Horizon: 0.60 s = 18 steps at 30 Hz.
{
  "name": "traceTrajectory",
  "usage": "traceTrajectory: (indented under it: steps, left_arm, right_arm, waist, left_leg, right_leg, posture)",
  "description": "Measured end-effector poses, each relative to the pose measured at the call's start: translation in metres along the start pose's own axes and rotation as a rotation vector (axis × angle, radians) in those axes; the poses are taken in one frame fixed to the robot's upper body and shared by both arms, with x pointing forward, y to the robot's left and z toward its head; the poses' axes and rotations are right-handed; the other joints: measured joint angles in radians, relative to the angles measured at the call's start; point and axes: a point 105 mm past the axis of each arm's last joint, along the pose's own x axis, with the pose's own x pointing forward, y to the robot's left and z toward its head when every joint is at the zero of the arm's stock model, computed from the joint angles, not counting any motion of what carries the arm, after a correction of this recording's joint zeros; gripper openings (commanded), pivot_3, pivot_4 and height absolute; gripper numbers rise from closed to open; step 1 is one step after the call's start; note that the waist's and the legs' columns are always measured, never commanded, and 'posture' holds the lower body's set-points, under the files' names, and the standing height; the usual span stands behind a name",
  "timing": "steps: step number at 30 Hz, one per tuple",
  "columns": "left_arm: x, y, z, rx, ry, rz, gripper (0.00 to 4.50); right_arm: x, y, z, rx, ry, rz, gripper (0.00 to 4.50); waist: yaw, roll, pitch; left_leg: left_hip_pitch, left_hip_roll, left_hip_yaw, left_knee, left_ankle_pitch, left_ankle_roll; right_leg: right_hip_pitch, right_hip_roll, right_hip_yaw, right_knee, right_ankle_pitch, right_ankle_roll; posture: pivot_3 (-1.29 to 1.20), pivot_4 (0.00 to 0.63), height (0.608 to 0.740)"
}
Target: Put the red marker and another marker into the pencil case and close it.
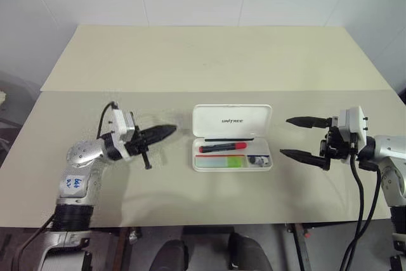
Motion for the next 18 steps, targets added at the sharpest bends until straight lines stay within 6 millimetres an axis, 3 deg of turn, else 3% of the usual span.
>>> traceTrajectory:
  steps: [4,8,13,18]
  left_arm:
    - [0.005,0.012,0.002,-0.003,-0.039,0.119,0.03]
    - [0.011,0.025,-0.015,0.013,0.044,0.223,0.03]
    - [0.029,0.034,-0.038,0.028,0.171,0.244,0.03]
    - [0.05,0.028,-0.054,-0.027,0.206,0.178,0.03]
  right_arm:
    - [-0.002,-0.002,-0.001,-0.002,0.01,-0.008,4.5]
    - [-0.002,-0.002,-0.001,-0.004,0.012,-0.011,4.5]
    - [-0.003,-0.003,-0.001,-0.005,0.013,-0.021,4.5]
    - [-0.003,-0.003,-0.001,-0.001,0.016,-0.025,4.5]
  waist:
    - [0.0,0.0,0.0]
    - [0.002,0.0,0.0]
    - [0.003,0.0,0.0]
    - [0.002,0.0,0.0]
  left_leg:
    - [0.0,0.0,0.0,0.0,0.0,0.0]
    - [0.0,0.0,0.001,0.001,0.0,0.0]
    - [0.001,0.0,0.001,0.002,0.0,0.0]
    - [0.0,0.0,0.001,0.002,0.0,0.0]
  right_leg:
    - [0.0,0.0,-0.001,0.0,0.0,0.0]
    - [0.001,0.0,-0.002,0.0,0.0,0.0]
    - [0.002,0.0,-0.003,0.0,0.0,0.0]
    - [0.001,0.0,-0.004,0.0,0.0,0.0]
  posture:
    - [0.0,0.15,0.74]
    - [0.0,0.15,0.74]
    - [0.0,0.15,0.74]
    - [0.0,0.15,0.74]
